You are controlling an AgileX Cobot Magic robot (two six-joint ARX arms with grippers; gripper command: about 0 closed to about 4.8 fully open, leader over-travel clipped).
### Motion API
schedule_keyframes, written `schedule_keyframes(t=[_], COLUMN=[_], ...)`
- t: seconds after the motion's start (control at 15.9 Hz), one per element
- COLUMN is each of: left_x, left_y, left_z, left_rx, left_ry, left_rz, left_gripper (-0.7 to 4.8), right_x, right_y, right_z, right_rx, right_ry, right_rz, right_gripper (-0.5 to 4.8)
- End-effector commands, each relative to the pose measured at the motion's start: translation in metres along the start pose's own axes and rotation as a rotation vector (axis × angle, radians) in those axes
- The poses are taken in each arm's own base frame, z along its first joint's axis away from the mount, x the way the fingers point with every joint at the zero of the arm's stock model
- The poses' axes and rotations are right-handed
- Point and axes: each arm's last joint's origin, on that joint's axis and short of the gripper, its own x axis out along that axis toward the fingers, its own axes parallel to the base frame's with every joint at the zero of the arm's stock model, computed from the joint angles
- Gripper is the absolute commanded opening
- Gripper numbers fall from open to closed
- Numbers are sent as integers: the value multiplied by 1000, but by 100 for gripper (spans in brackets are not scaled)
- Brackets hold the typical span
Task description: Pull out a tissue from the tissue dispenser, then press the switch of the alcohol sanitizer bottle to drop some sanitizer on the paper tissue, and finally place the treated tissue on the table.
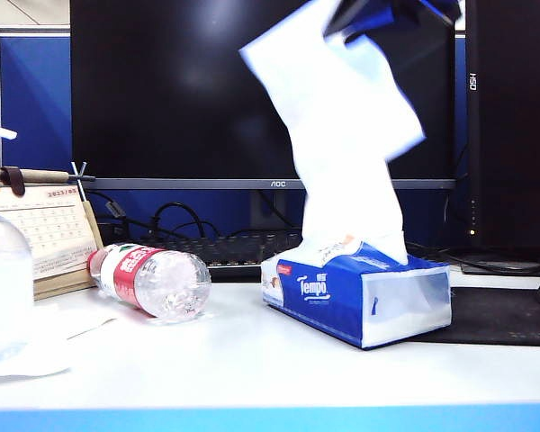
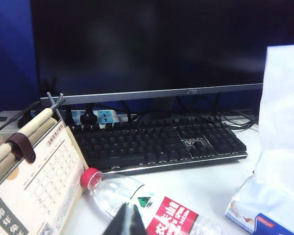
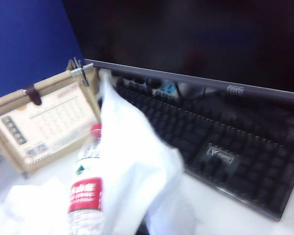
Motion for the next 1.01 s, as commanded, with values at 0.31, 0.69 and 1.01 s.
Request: schedule_keyframes(t=[0.31,0.69,1.01], left_x=[0,0,0], left_y=[0,-1,0], left_z=[3,9,9], left_rx=[-2,6,9], left_ry=[-22,-82,-89], left_rz=[-3,-8,19], left_gripper=[-5,-5,-5], right_x=[-10,0,14], right_y=[17,35,61], right_z=[34,17,-19], right_rx=[319,429,345], right_ry=[-168,-61,-49], right_rz=[463,633,681], right_gripper=[-6,-6,-6])
